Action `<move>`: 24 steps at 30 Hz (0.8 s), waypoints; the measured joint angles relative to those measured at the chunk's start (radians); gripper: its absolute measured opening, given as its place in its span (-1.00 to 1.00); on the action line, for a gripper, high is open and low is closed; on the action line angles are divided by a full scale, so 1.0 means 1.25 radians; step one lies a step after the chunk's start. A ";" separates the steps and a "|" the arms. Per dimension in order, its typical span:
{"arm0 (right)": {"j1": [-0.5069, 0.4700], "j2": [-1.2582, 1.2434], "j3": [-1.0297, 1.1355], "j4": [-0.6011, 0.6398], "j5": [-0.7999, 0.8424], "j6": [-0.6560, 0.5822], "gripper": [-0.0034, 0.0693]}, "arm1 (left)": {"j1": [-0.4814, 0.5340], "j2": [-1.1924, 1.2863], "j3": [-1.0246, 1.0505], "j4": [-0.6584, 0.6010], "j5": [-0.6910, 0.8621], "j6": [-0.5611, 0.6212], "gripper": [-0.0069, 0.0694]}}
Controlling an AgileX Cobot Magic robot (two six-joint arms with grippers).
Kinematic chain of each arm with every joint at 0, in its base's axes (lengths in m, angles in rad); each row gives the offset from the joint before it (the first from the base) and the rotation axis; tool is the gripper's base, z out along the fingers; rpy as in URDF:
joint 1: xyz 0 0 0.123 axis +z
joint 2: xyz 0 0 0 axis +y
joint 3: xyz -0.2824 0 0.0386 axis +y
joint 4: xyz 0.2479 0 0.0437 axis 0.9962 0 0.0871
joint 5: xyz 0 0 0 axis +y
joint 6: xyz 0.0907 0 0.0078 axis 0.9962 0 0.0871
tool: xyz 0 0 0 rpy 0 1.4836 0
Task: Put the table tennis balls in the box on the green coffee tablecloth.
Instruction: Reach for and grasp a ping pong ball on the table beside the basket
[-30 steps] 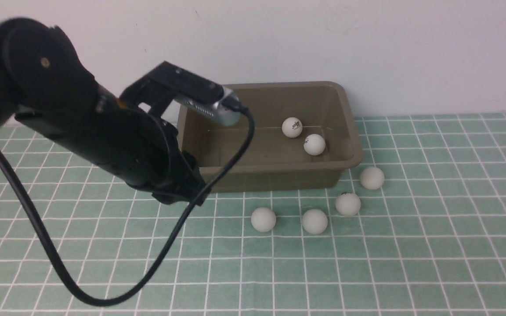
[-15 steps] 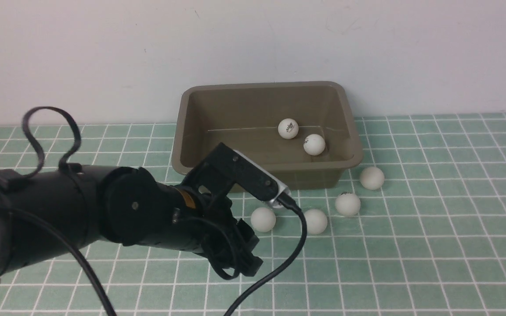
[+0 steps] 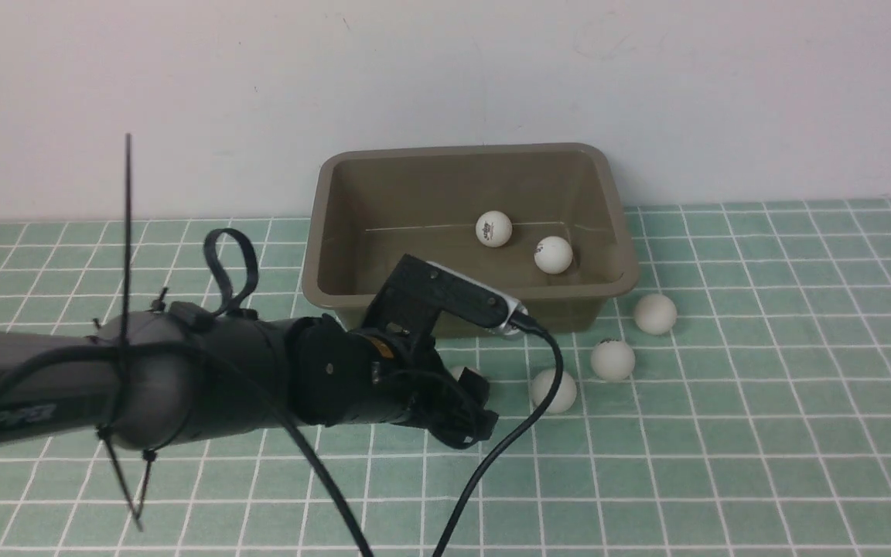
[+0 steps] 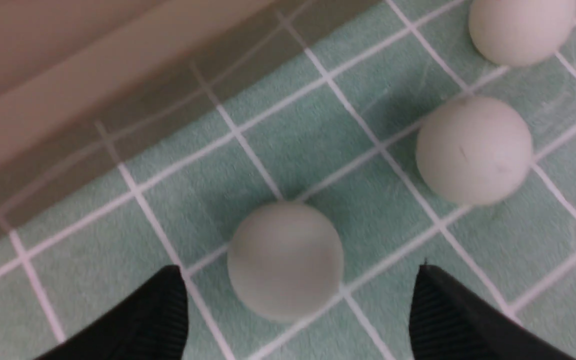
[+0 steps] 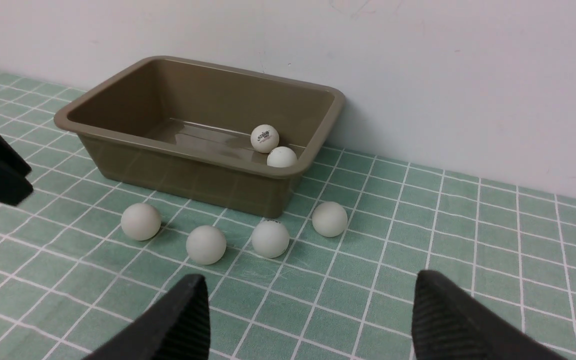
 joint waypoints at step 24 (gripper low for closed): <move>0.000 0.000 0.000 0.000 0.000 0.000 0.45 | 0.000 0.073 -0.055 0.005 -0.028 0.019 0.09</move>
